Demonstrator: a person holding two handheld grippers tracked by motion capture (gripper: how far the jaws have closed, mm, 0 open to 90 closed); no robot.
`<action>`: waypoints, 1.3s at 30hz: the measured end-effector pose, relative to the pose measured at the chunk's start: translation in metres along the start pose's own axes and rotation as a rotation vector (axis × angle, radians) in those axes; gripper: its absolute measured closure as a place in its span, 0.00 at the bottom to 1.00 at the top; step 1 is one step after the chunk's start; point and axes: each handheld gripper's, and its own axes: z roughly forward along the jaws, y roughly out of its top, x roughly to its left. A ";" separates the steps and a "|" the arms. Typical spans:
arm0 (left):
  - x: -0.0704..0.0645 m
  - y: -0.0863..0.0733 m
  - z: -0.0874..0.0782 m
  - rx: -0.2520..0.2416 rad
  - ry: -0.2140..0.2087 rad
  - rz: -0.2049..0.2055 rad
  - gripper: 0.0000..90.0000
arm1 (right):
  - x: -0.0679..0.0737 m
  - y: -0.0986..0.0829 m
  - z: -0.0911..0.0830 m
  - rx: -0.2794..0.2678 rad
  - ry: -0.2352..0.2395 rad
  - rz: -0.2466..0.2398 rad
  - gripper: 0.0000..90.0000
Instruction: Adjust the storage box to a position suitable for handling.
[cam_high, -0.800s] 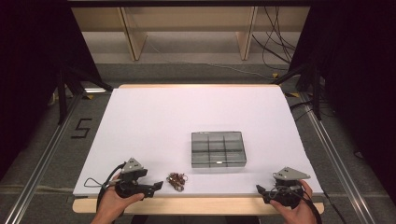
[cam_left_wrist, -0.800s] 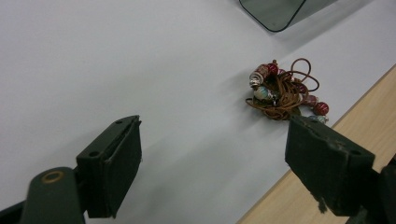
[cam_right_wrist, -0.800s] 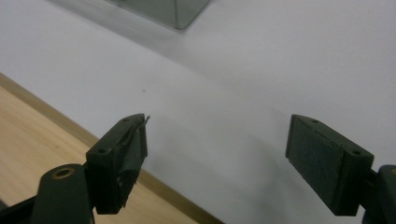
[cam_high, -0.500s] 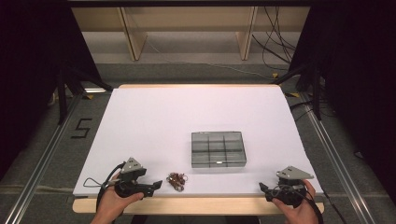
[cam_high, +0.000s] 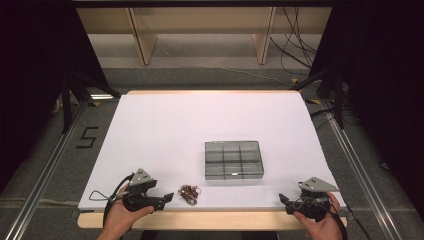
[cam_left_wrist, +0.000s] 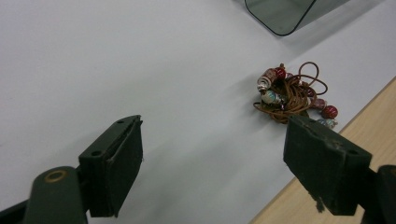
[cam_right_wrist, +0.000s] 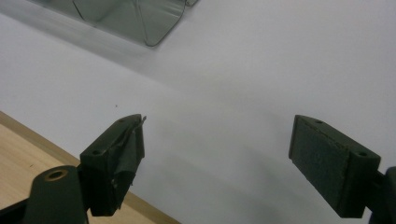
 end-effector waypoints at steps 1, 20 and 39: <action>0.000 0.000 0.000 0.000 0.000 0.000 0.22 | 0.000 0.000 0.000 0.000 0.000 0.000 0.22; 0.000 0.012 0.013 -0.025 -0.038 0.001 0.46 | -0.015 0.016 0.005 -0.011 0.039 -0.060 0.47; 0.004 0.053 0.045 -0.038 -0.062 0.106 0.99 | -0.019 0.059 0.036 -0.051 0.110 -0.052 0.99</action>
